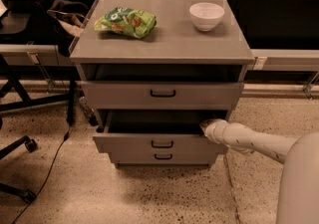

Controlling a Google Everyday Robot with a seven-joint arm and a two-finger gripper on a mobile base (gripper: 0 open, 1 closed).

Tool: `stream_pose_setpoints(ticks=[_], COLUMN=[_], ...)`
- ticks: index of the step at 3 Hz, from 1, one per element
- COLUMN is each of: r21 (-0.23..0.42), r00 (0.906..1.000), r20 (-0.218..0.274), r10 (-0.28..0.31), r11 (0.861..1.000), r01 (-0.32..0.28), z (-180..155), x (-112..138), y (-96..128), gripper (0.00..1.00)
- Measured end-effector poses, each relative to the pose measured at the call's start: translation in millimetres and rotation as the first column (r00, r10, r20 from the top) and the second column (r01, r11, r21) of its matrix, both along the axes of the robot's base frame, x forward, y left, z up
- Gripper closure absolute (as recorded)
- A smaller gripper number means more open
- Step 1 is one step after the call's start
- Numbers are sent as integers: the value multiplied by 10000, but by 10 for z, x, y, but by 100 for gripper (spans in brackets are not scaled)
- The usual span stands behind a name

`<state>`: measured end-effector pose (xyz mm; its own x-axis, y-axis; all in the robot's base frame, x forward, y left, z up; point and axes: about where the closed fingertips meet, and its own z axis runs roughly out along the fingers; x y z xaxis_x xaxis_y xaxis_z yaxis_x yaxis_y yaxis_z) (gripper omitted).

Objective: Open middle drawer

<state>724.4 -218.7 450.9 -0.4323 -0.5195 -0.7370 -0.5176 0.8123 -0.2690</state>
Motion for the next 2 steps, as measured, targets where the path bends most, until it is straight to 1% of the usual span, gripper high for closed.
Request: stream_pose_setpoints(ticks=[1,2], r21=[2,4], r00=[9965,9934], r20=[-360,-478], r10=[755,1045], r11=[9971,9945], r01=[-755,-1046], z=[-31,-19], x=[-243,-335], y=[-9,-17], gripper=[100,100])
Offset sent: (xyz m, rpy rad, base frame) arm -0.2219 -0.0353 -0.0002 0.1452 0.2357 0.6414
